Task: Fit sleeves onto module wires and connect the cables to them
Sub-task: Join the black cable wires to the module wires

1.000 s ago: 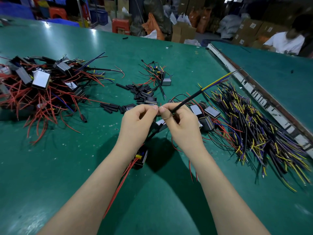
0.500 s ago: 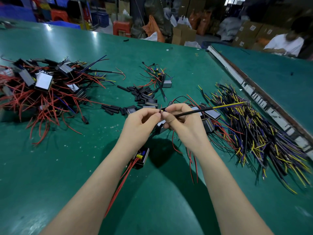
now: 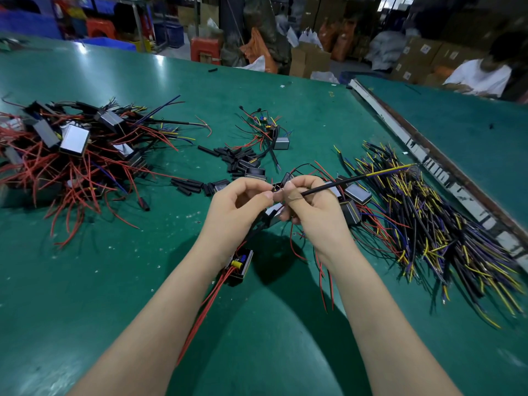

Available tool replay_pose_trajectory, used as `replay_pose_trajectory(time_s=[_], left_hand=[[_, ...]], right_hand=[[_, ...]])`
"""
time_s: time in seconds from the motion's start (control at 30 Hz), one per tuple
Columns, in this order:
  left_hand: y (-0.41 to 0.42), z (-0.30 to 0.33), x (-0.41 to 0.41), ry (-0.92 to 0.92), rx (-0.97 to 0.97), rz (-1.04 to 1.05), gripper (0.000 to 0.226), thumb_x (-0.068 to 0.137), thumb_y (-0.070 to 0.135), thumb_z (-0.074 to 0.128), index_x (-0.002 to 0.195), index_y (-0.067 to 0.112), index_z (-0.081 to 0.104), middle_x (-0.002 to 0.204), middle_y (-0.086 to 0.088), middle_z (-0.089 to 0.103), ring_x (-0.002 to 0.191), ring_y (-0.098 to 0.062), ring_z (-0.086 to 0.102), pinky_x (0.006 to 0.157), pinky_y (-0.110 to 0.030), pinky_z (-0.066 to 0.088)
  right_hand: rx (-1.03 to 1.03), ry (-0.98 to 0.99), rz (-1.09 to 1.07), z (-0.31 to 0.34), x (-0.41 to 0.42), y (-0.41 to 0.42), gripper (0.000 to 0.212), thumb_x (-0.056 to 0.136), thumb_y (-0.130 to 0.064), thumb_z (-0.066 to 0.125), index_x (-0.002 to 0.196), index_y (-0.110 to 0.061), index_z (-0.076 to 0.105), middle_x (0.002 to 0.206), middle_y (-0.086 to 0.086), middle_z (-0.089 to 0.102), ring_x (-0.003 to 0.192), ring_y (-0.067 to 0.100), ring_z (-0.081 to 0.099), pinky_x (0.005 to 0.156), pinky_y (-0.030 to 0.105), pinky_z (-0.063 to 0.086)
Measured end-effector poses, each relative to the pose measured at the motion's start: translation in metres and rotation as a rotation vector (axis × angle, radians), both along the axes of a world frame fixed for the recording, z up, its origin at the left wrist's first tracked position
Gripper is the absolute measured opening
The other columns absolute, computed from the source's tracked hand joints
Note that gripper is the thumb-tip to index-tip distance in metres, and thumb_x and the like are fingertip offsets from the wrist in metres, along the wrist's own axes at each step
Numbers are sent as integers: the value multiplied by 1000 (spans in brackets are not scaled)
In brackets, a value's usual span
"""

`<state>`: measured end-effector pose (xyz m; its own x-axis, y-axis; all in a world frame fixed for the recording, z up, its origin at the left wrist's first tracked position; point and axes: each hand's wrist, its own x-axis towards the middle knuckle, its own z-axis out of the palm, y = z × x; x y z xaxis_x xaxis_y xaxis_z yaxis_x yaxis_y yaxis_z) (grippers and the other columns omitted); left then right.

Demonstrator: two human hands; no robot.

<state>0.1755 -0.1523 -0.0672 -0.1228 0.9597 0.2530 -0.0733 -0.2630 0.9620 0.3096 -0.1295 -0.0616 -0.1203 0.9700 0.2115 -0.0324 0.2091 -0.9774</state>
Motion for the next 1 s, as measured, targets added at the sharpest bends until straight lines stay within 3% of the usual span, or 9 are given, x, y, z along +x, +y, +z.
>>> replay_pose_trajectory(time_s=[0.27,0.4,0.53,0.63,0.83,1.0], left_hand=[[1,-3,2,25,-41,-22,15,86,6,66,79,19,63,67,11,64,65,-3,55,64,-14,45],[3,-2,1,2,-40,-22,17,87,5,64,89,22,64,76,7,65,69,0,57,69,-13,46],[1,-1,2,0,-8,-53,22,88,3,62,87,25,67,81,-4,63,75,-8,55,73,-18,46],[1,-1,2,16,17,-41,22,87,3,63,85,25,68,76,-2,63,73,-8,55,72,-21,45],[0,-3,5,112,56,72,21,80,11,64,75,31,68,83,-14,70,75,-19,57,75,-43,50],[4,-4,2,155,44,132,41,82,0,63,66,38,69,82,-12,69,69,-16,53,67,-31,44]], right_hand=[[125,-93,-12,-2,2,1,8,98,-19,52,92,-18,48,78,-3,67,45,13,53,52,19,43],[180,-104,1,-1,3,1,7,98,-20,52,94,-19,46,75,-6,68,46,14,52,53,23,45],[210,-177,-22,-1,4,0,8,97,-27,54,95,-22,47,74,-6,66,47,12,54,57,26,46],[205,-187,-30,0,4,0,9,96,-25,56,97,-21,48,73,-2,63,47,11,54,56,24,45],[193,-166,-53,0,1,-3,10,95,-18,59,96,-21,49,80,11,65,49,9,52,55,22,45],[118,-109,-53,0,-5,-3,10,95,-15,58,96,-19,49,74,11,59,46,7,49,52,21,44]])
